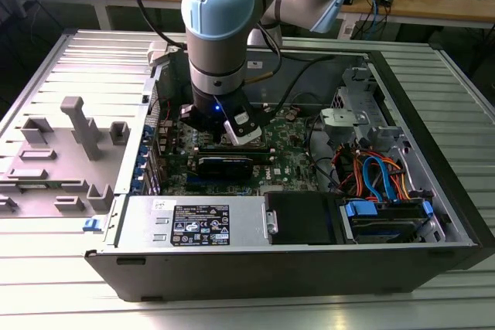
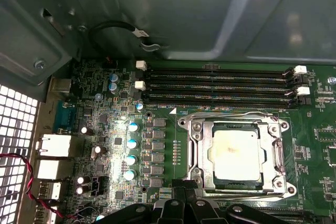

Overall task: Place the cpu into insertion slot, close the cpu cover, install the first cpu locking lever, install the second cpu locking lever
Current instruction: 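Install the second cpu locking lever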

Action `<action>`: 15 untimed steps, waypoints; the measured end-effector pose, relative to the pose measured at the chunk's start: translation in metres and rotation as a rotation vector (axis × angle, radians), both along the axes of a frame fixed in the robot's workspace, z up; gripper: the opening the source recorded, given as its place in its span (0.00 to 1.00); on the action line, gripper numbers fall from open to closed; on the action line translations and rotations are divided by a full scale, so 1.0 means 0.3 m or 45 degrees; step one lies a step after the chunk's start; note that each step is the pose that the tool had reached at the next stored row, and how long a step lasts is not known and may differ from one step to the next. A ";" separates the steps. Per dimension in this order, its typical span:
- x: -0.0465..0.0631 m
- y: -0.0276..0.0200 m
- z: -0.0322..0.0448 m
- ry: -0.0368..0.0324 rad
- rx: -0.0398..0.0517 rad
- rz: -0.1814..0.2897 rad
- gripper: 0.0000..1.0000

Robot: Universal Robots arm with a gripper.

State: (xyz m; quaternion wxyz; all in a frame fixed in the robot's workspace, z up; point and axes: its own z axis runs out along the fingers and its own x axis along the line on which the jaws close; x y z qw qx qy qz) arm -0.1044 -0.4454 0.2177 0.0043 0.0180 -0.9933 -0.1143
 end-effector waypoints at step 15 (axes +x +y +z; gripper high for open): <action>0.000 0.000 0.000 0.0000 0.000 0.010 0.11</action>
